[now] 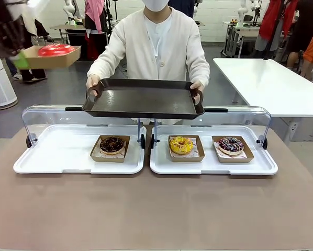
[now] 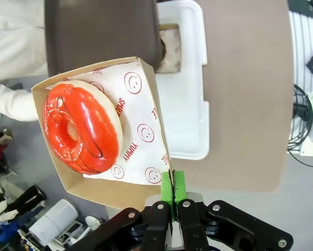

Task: Provide the desired donut to the person.
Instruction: Place the picked Paper togo box onto the Handle tray extended by the person.

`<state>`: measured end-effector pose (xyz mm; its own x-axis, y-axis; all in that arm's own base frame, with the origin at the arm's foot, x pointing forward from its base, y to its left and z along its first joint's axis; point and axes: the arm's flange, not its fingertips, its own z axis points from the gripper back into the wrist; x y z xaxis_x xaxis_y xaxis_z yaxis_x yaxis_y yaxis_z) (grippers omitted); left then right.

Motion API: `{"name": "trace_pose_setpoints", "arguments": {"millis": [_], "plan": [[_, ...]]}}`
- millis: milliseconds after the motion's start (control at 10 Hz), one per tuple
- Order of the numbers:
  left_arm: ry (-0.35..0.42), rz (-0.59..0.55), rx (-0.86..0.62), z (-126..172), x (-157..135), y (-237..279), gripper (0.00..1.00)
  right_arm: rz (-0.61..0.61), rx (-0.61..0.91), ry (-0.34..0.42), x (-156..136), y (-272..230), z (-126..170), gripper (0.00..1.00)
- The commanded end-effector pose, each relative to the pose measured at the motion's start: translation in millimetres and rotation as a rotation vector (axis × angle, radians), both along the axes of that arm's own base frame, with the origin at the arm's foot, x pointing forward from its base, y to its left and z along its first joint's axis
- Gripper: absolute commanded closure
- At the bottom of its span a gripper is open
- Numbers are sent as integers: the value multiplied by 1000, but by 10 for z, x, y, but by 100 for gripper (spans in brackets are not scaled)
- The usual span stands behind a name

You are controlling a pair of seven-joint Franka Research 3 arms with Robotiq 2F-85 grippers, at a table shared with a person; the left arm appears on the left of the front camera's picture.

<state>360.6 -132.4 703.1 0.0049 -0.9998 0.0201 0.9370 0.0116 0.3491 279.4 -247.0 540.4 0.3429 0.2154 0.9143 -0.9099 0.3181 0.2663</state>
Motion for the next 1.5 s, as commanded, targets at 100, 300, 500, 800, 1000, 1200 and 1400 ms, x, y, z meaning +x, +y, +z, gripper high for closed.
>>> {"name": "trace_pose_setpoints", "arguments": {"millis": [100,300,500,800,1000,1200,1400], "plan": [[-33,-14,37,-25,469,-570,99,5,15,-24,3,-12,10,0],[-25,-80,40,-240,803,-956,99,5,15,-24,3,-12,10,0],[-14,-101,56,-532,1028,-1210,99,5,15,-24,3,-12,10,0],[8,-98,55,-1043,1411,-1308,99,5,15,-24,3,-12,10,0],[32,-98,61,-1251,1587,-1301,99,5,15,-24,3,-12,10,0],[53,-99,53,-1394,1657,-1305,99,5,15,-24,3,-12,10,0],[79,-109,57,-1476,1704,-1314,99,5,15,-24,3,-12,10,0]]}}
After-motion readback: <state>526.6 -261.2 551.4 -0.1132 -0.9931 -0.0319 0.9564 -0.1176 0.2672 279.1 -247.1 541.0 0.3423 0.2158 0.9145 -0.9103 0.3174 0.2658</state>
